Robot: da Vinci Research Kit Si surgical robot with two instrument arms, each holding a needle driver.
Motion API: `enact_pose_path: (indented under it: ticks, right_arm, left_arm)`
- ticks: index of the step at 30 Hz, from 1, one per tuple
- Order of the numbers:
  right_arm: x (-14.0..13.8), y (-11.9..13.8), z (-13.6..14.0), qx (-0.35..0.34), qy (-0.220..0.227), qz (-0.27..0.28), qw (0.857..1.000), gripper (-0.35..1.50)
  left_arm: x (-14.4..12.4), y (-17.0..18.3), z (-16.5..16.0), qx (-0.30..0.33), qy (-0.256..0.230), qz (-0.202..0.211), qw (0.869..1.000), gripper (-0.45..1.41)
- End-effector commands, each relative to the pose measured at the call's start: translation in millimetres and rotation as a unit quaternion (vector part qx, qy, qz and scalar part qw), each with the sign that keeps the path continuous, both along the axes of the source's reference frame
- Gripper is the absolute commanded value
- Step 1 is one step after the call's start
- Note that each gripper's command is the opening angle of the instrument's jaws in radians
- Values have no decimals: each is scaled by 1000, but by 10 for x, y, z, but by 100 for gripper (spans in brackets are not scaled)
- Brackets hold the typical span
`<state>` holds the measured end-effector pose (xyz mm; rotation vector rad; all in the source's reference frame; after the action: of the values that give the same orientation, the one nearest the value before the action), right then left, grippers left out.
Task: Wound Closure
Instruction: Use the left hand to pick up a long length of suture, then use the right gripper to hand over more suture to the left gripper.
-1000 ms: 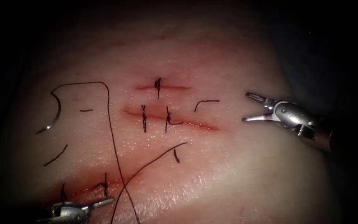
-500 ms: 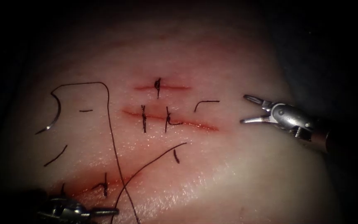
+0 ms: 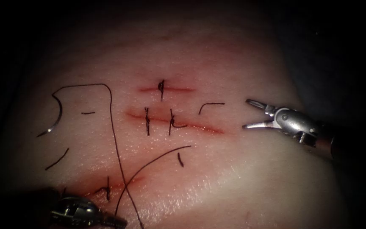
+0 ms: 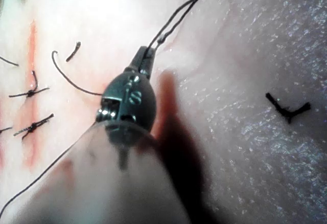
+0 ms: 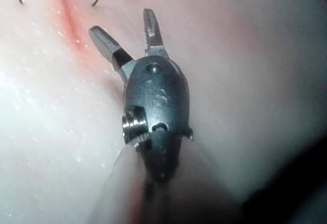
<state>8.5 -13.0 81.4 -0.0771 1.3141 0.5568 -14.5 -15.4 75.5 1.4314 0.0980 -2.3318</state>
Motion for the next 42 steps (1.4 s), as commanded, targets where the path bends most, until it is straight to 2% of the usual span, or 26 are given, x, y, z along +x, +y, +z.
enact_pose_path:
  ticks: [1,3,5,9,12,16,22,24,28,31,42]
  right_arm:
    - [10,2,3,-2,5,-2,1000,130]
    - [16,-1,-1,0,8,-18,1000,130]
    - [22,-5,-5,3,15,-41,999,122]
    - [41,-12,-17,14,2,-67,998,115]
    - [74,-22,-36,7,-14,-86,996,123]
    - [101,-22,-50,-13,-39,-105,994,127]
    - [151,-23,-46,-32,-89,-140,986,125]
    - [166,-22,-45,-58,-95,-142,984,132]
    - [183,-19,-50,-112,-81,-116,984,133]
    - [200,-24,-60,-133,-62,-122,982,128]
    - [244,-20,-76,-149,-30,-131,980,128]
  left_arm:
    - [-4,7,3,-5,-6,-11,1000,-45]
    - [-2,19,-2,-14,-15,-24,1000,-45]
    - [-3,34,-8,-24,-20,-34,999,-45]
    - [-11,61,-15,-39,-35,-51,997,-45]
    - [-30,85,-18,-54,-40,-60,996,-45]
    - [-43,101,-19,-65,-48,-59,995,-45]
    - [-56,111,-24,-79,-57,-54,994,-45]
    - [-60,114,-27,-79,-61,-53,994,-45]
    - [-61,123,-29,-75,-68,-50,994,-45]
    - [-64,128,-28,-76,-70,-49,993,-45]
    - [-76,131,-23,-73,-74,-45,994,-45]
